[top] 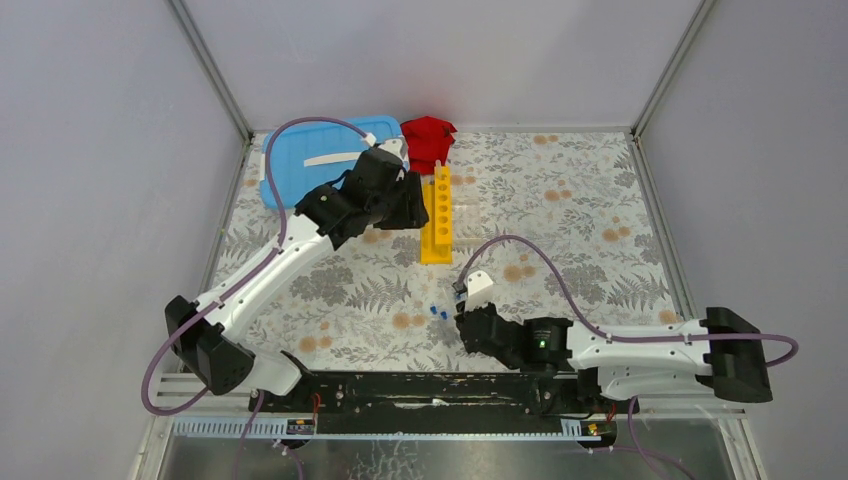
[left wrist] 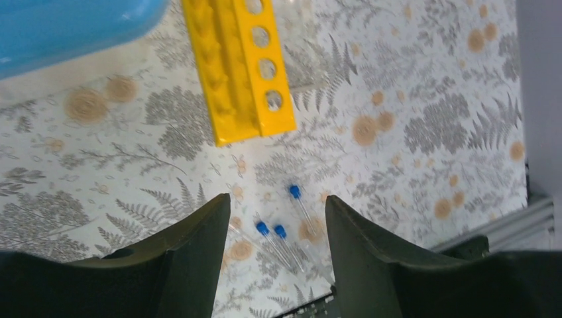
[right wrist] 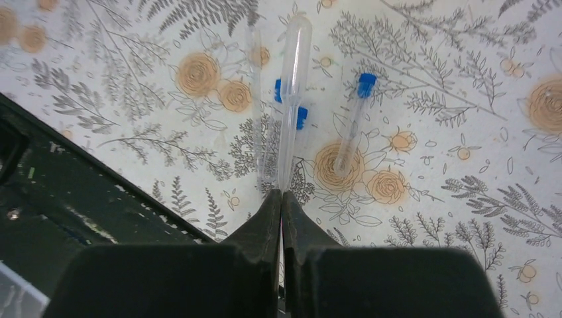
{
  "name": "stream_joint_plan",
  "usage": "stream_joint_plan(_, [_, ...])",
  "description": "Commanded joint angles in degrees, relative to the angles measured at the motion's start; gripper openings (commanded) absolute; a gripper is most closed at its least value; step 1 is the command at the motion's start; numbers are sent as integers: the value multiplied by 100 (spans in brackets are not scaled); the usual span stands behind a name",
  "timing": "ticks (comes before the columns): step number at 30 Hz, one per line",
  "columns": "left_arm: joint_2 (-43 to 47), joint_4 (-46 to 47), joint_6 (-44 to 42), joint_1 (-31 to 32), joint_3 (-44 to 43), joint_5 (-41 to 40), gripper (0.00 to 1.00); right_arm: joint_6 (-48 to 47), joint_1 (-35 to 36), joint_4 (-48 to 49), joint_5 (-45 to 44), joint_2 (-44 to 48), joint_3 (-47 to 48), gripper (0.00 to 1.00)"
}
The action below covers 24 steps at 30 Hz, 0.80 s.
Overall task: Organize the chemistry lab equipment
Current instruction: Pick up the test tube at the center of the board.
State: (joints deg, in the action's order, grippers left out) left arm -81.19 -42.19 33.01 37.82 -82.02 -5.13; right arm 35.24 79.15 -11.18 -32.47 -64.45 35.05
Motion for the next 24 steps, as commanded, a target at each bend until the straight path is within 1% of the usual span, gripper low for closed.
stream_joint_plan(1, [-75, -446, -119, -32, -161, 1109, 62, -524, 74, 275, -239, 475, 61, 3])
stream_joint_plan(8, [6, -480, 35, -30, 82, 2166, 61, -997, 83, 553, -224, 776, 116, 3])
stream_joint_plan(14, [202, -491, 124, -34, 438, 2560, 60, -1282, 87, 661, -197, 966, 227, 2])
stream_joint_plan(19, [209, -570, 170, -26, 517, 2796, 60, -1372, 91, 710, -160, 1091, 280, 2])
stream_joint_plan(24, [226, -431, 332, 26, 629, 3108, 60, -1498, 100, 729, -118, 1082, 362, 1])
